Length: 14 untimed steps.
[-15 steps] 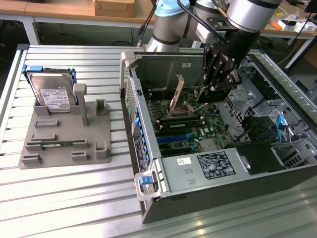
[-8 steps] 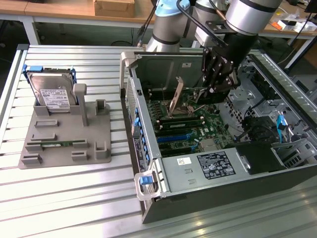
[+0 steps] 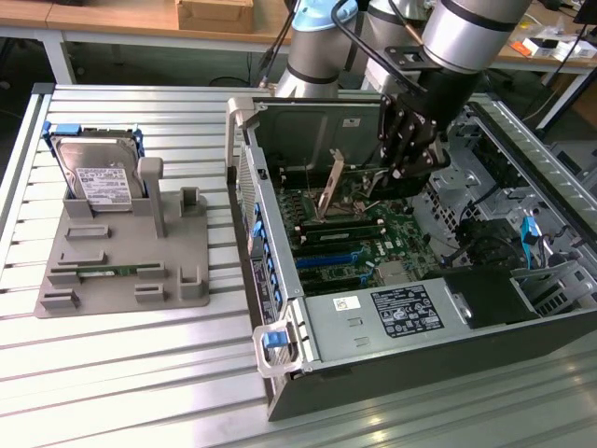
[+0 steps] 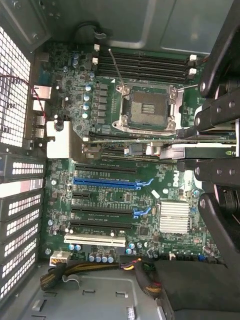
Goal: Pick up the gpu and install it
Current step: 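Insert the gpu into the slot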
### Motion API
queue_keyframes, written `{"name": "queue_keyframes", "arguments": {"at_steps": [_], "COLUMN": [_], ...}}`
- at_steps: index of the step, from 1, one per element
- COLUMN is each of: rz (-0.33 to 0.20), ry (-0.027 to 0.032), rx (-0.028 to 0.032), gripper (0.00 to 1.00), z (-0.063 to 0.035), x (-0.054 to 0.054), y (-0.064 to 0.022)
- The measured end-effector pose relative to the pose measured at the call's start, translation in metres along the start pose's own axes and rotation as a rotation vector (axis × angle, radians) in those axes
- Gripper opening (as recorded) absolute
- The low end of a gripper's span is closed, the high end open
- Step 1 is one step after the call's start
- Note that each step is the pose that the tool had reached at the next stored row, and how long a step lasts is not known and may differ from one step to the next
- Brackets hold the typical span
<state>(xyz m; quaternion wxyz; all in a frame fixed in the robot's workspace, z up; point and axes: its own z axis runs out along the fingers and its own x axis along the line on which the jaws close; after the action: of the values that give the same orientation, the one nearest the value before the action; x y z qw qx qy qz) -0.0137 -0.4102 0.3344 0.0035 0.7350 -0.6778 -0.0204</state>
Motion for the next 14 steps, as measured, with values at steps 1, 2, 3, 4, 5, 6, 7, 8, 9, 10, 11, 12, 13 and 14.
{"name": "queue_keyframes", "arguments": {"at_steps": [1,2,3,4,5,6,7,8,9,10,11,12,13,14], "rz": [0.0,-0.001,-0.001,-0.001,-0.002,-0.002,-0.002,-0.002,-0.001,-0.002,-0.001,-0.001,-0.001,-0.002], "ry": [0.0,-0.0001,-0.0001,0.0,0.0,0.0,0.0001,0.0,0.0,-0.0002,0.0001,0.0,0.0,0.0], "rx": [0.0,0.0,0.0,0.0,0.0,-0.0001,-0.0001,0.0,0.0,0.0001,0.0,0.0,0.0001,0.0007], "gripper": [0.26,0.26,0.26,0.26,0.26,0.26,0.26,0.26,0.26,0.26,0.26,0.26,0.26,0.26], "z": [0.0006,0.0014,0.0027,0.0036,0.0048,0.006,0.0068,0.0078,0.0084,0.0089,0.0094,0.0096,0.0097,0.0097], "x": [0.0,0.0,0.0,0.0,0.0,0.001,0.001,0.001,0.002,0.002,0.002,0.002,0.002,0.002], "y": [0.0,0.0,-0.0001,-0.0001,-0.0001,0.0,0.0002,0.0012,0.0026,0.0046,0.0071,0.0094,0.0104,0.0112]}}
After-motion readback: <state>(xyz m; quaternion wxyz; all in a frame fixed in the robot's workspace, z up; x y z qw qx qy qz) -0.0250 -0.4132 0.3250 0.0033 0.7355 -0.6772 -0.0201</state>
